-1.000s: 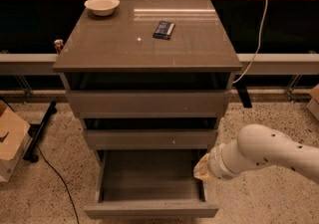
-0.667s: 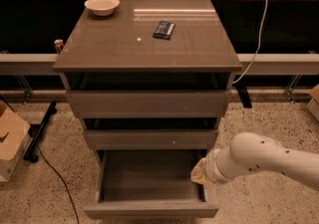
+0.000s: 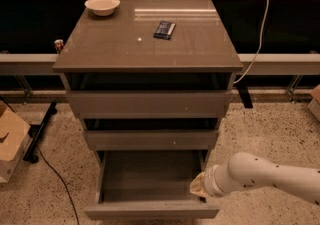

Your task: Close bottom drawer

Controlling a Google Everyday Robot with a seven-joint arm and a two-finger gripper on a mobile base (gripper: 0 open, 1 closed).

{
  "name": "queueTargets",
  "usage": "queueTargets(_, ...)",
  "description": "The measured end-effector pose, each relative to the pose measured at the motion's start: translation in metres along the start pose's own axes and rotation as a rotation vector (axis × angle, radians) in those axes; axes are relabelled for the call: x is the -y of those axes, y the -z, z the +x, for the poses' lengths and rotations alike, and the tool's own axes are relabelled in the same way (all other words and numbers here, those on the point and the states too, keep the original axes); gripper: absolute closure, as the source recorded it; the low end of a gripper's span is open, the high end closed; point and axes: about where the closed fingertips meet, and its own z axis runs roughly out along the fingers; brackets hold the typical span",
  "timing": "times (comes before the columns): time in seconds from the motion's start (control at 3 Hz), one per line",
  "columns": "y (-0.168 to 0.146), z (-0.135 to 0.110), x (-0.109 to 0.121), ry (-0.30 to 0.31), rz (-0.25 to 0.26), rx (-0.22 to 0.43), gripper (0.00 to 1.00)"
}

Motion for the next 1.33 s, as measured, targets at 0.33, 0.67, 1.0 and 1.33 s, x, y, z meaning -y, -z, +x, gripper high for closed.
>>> queueTargets(0.33,-0.05,0.031,-0.02,-0.066,-0.05,0.05,1.0)
queueTargets(0.67,-0.052,0.031,-0.023,-0.069,-0.056,0.051,1.0)
queueTargets(1.0,-0.075,0.039,-0.025,-0.071,-0.06,0.025,1.0)
queueTargets(1.33,-0.105,0.057,-0.029,-0.092,-0.068,0.029,1.0)
